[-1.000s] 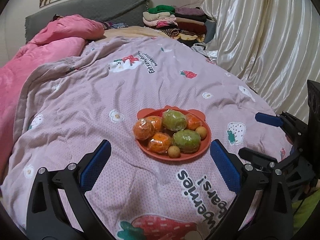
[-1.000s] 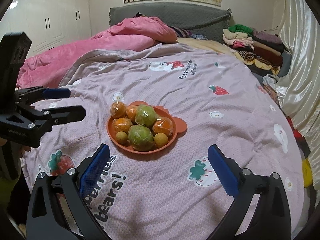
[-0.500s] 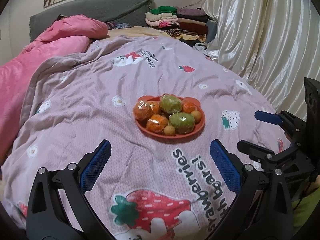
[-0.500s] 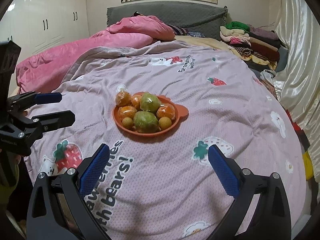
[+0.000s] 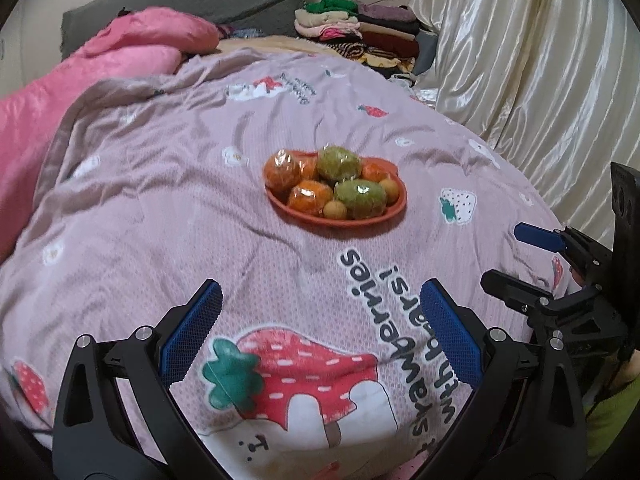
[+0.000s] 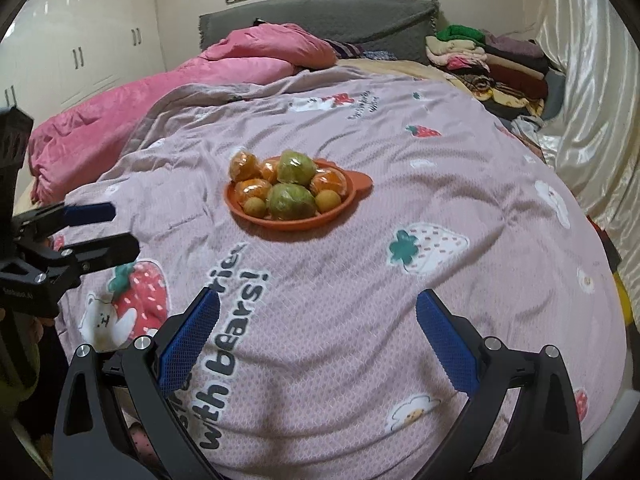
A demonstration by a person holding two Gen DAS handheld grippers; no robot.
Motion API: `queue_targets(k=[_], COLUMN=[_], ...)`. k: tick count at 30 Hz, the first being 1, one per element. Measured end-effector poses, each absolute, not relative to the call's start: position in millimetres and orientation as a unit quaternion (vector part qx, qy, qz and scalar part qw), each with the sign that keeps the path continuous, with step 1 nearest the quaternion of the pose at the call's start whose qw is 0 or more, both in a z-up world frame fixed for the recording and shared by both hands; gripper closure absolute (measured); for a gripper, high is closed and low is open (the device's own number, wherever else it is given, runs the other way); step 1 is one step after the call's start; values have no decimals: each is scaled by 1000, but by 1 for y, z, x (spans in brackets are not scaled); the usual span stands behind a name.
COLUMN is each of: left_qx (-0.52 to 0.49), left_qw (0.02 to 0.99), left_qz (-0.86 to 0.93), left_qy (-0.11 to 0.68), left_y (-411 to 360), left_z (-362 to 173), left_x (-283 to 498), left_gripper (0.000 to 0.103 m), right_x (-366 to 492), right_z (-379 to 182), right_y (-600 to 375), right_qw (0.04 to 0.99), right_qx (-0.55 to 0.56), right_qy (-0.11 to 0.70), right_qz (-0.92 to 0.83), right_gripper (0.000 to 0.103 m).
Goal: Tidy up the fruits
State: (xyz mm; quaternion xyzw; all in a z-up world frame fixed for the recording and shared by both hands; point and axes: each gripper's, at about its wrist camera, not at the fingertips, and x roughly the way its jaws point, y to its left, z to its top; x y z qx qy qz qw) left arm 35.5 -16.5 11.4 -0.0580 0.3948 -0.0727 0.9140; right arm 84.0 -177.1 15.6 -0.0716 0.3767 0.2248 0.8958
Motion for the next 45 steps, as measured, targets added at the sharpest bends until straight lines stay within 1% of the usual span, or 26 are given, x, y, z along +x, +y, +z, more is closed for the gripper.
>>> queue_targets(k=[10,21,45], left_qx=[-64,-48,-52], left_qw=[912,912,911], left_qz=[-64,-49,-45], left_qy=[399,404,406], left_y=[-15,-18,-16], left_z=[-1,-10,-8], left_x=[33,34,33], left_gripper=[10,10,10], right_x=[83,82,81], right_z=[4,-6,-2], right_y=[-179,-179,-177], right_qw=[896,895,896], right_qx=[-62,-64,-66], right_qy=[384,389,388], right_qz=[213,206,204], right_gripper=[5,5,5])
